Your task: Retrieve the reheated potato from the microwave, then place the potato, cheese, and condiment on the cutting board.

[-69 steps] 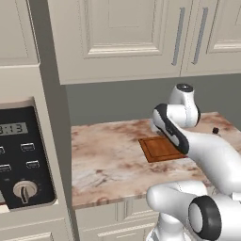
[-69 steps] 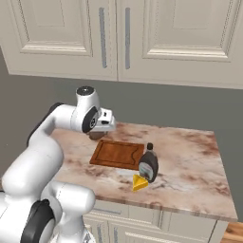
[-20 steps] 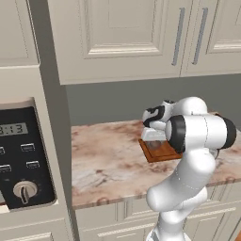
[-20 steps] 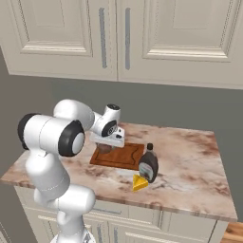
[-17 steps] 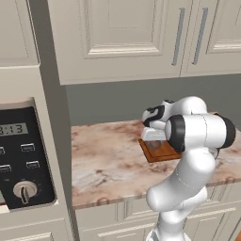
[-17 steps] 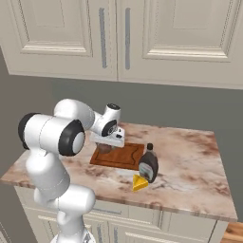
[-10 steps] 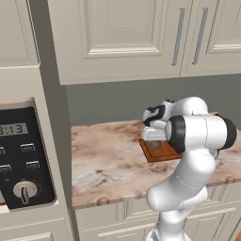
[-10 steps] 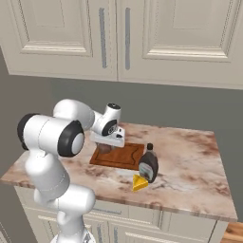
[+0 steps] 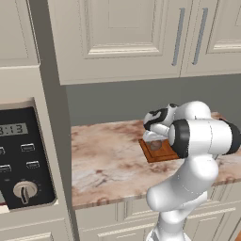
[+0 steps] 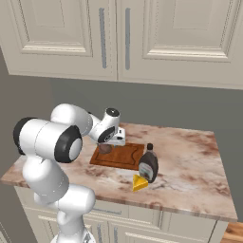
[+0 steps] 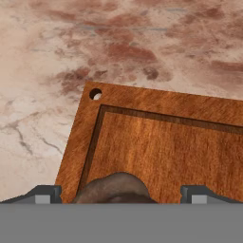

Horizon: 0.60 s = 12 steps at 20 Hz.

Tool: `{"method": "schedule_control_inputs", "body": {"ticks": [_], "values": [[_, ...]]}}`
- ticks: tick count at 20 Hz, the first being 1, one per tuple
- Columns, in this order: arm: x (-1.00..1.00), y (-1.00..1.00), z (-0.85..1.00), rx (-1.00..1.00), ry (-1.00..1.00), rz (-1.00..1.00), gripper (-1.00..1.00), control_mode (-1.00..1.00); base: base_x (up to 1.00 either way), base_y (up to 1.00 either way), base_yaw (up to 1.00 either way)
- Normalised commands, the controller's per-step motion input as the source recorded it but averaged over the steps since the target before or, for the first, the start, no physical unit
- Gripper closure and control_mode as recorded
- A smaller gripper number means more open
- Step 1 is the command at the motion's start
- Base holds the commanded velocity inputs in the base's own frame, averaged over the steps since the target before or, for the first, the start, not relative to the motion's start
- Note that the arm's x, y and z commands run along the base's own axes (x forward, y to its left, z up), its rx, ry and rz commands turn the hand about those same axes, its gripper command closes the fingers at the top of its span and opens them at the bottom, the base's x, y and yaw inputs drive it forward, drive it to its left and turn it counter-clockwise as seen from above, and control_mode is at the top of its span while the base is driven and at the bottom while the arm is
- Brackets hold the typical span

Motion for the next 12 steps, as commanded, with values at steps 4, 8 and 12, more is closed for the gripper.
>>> {"method": "schedule_control_inputs", "body": {"ticks": [4,8,12], "values": [[-0.01,0.0,0.02,0.01,-0.28,0.06,-1.0,-1.0,0.0,0.0,0.0],[-0.05,0.0,0.15,0.0,-0.02,0.0,-1.0,-1.0,0.0,0.0,0.0],[0.0,-0.05,0.31,0.0,0.08,0.0,-1.0,-1.0,0.0,0.0,0.0]]}}
